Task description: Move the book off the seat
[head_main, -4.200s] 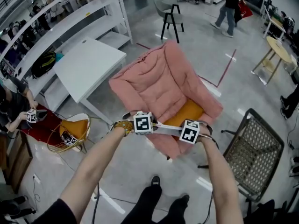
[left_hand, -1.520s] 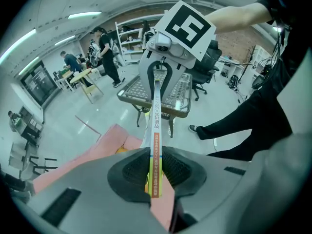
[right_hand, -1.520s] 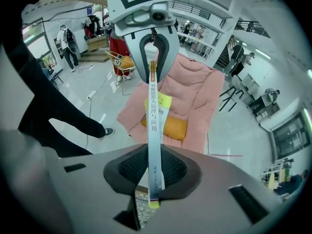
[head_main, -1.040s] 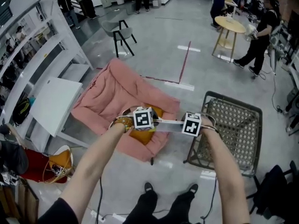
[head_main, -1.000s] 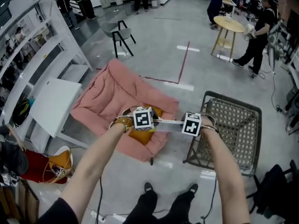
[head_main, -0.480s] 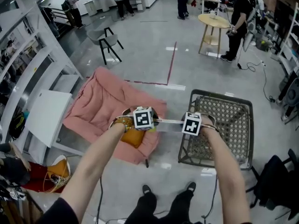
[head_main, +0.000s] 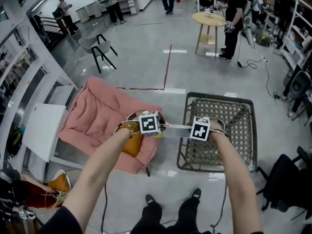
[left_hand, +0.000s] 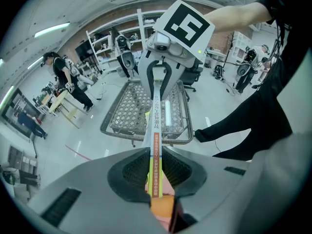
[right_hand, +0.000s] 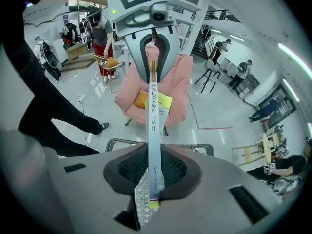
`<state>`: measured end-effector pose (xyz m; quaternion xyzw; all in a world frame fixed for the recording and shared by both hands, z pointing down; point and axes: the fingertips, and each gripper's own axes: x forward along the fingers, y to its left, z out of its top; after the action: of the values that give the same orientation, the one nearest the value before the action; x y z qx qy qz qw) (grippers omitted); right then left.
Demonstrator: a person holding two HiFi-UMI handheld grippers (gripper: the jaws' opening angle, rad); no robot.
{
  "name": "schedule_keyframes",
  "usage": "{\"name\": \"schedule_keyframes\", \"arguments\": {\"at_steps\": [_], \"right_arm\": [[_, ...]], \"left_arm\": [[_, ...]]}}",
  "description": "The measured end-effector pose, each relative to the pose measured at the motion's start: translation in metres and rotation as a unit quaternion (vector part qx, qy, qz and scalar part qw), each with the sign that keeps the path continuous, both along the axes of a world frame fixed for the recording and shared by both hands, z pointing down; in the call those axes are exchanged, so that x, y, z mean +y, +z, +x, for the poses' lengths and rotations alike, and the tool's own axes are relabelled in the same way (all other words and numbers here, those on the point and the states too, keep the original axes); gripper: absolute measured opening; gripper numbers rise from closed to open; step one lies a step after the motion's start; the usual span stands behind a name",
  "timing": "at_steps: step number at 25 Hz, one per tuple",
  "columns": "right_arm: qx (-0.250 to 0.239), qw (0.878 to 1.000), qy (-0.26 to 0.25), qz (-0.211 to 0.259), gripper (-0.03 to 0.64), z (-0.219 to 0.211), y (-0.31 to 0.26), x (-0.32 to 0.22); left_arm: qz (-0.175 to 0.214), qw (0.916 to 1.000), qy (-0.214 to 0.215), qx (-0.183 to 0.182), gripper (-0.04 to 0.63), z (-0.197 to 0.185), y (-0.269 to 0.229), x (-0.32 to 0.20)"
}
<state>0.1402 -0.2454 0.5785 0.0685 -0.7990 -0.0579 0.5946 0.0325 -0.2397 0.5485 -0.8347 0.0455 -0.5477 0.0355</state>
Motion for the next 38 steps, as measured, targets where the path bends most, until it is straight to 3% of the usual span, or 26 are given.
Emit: {"name": "schedule_keyframes", "arguments": {"at_steps": [25,33,38], "right_arm": [[0.006,0.998,0.066,-0.009,0.072,0.165,0.0,-0.01],[0.026,0.998,0.061,0.008,0.072,0.206,-0.01,-0.023],[0.034,0.995,0.089,0.012,0.072,0.213,-0.014,-0.009]], "left_arm": [[-0.002,0.9973,0.073,0.005,0.072,0.167,-0.001,-0.027],[0.012,0.9979,0.06,0.02,0.072,0.206,-0.003,-0.035],[0.008,0.9962,0.085,0.019,0.072,0.211,-0.004,-0.026]]}}
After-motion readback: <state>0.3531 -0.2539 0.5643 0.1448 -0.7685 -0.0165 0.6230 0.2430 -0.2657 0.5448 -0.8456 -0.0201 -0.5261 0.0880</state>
